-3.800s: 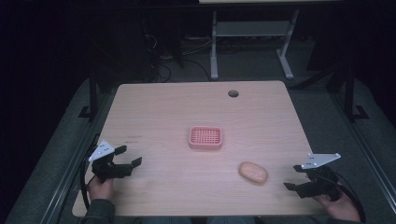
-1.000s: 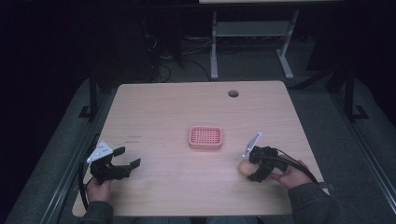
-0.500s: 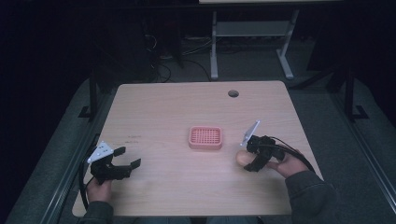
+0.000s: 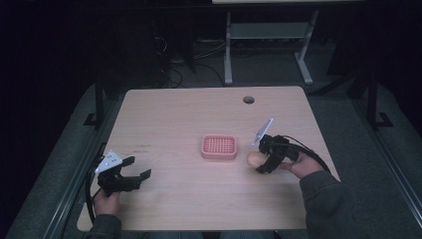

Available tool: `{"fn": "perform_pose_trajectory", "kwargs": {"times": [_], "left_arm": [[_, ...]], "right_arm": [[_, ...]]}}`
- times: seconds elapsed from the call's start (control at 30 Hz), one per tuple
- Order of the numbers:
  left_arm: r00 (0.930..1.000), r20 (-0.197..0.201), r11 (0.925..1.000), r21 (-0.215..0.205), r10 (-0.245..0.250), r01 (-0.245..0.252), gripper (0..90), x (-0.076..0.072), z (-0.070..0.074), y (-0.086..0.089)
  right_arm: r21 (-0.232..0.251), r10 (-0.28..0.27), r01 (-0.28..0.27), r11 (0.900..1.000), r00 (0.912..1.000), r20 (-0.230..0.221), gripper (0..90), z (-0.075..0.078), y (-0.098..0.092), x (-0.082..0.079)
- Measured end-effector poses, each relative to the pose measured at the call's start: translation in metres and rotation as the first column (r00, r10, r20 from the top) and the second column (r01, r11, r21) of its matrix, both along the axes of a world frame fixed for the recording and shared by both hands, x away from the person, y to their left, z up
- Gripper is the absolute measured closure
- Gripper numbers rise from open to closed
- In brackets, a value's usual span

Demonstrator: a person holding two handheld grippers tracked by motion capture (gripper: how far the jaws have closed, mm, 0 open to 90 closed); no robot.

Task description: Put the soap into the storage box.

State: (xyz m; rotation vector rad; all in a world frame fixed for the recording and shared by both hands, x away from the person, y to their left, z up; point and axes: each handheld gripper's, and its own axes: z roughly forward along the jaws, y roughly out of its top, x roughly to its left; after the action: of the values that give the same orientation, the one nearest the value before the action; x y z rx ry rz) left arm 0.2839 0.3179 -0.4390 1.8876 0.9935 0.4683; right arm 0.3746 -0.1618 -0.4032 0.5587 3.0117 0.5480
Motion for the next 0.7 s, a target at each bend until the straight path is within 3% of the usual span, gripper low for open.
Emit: {"fn": "perform_pose_trajectory", "kwargs": {"times": [0.7], "left_arm": [[1.0000, -0.003, 1.0000, 0.007, -0.002, 0.002, 14.2, 0.001, 0.000, -0.003]], "right_arm": [[0.004, 0.038, -0.038, 0.999, 0.9990, 0.024, 31.6, 0.015, 0.027, 0.027]]}}
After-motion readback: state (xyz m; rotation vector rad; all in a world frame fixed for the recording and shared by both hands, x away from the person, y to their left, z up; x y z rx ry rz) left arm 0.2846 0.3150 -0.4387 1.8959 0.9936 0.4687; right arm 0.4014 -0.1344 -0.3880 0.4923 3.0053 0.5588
